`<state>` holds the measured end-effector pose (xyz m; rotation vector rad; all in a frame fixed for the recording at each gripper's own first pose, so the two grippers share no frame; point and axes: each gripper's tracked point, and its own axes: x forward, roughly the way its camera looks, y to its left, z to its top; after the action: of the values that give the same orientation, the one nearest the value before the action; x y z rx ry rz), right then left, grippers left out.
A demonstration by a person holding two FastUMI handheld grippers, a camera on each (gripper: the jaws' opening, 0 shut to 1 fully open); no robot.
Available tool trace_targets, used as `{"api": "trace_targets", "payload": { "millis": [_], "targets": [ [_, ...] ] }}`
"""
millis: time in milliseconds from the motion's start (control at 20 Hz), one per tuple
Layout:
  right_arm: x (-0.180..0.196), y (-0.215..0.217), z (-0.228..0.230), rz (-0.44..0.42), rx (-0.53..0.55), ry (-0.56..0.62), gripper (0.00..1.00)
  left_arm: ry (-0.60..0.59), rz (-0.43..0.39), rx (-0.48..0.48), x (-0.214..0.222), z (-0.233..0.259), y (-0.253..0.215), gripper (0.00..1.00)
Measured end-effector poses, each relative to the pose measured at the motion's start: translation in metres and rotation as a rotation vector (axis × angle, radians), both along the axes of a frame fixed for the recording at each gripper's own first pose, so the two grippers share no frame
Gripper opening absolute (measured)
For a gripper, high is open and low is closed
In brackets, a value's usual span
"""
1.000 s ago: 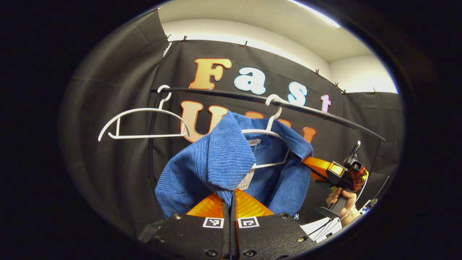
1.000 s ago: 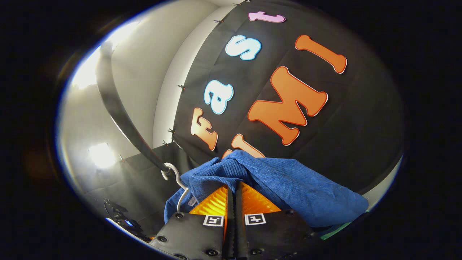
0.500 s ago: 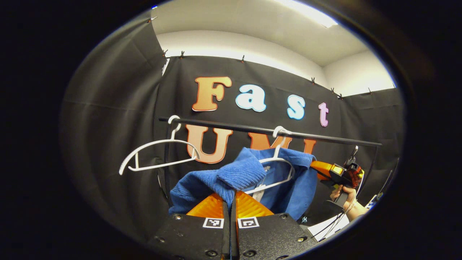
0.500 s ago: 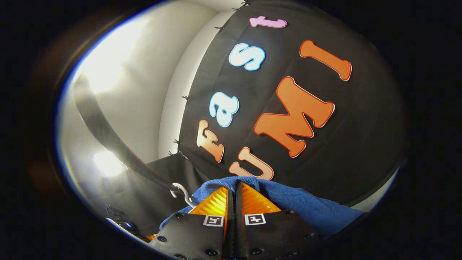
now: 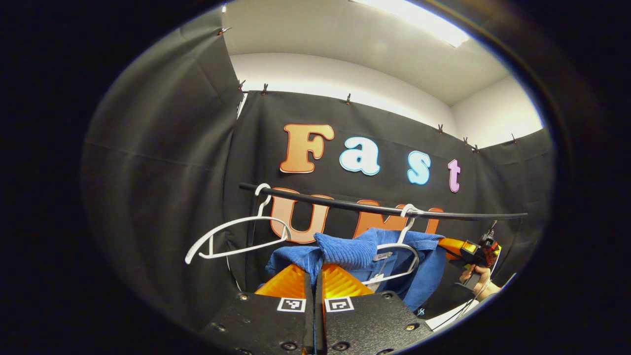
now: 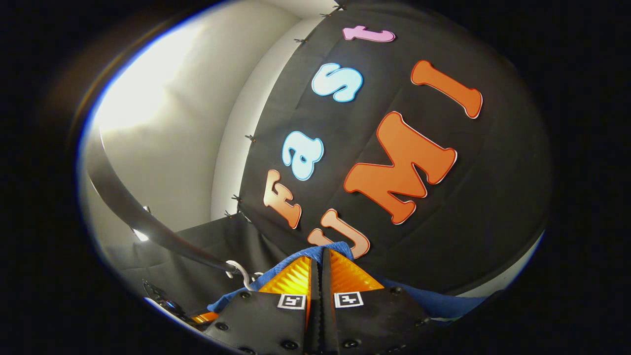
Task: Grasp the clothes on the hanger with both hands and then place them into the laundry hamper below.
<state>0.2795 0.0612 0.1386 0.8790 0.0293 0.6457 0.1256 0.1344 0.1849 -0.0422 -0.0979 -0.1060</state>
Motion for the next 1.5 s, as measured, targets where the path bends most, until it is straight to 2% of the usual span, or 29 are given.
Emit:
{"api": "trace_targets", "payload": {
  "millis": [250,400,650,1050,1250,1350,1400,1500],
  "targets": [
    [0.011,-0.001,0.010,-0.026,-0.029,-0.031,0.07,0.003,-0.036,0.020,0.021,0.015,0.017,0.00],
    [0.018,0.002,0.008,-0.032,-0.048,-0.032,0.07,0.043,-0.067,-0.037,0.041,0.012,0.030,0.01],
    [0.030,-0.001,-0.005,-0.043,-0.056,0.002,0.07,0.136,-0.084,-0.006,0.064,-0.019,0.042,0.01],
    [0.058,-0.007,-0.052,-0.070,-0.062,0.153,0.07,0.236,-0.106,-0.031,0.093,-0.066,0.040,0.01],
    [0.067,-0.005,-0.067,-0.072,-0.043,0.206,0.08,0.267,-0.115,-0.074,0.100,-0.085,0.041,0.01],
    [0.071,-0.006,-0.080,-0.081,-0.065,0.231,0.07,0.300,-0.112,-0.086,0.102,-0.099,0.041,0.01],
    [0.071,-0.008,-0.083,-0.088,-0.069,0.248,0.08,0.332,-0.080,-0.071,0.105,-0.112,0.047,0.01],
    [0.077,-0.014,-0.105,-0.110,-0.110,0.300,0.07,0.382,-0.089,-0.067,0.101,-0.137,0.044,0.01]
  ]
}}
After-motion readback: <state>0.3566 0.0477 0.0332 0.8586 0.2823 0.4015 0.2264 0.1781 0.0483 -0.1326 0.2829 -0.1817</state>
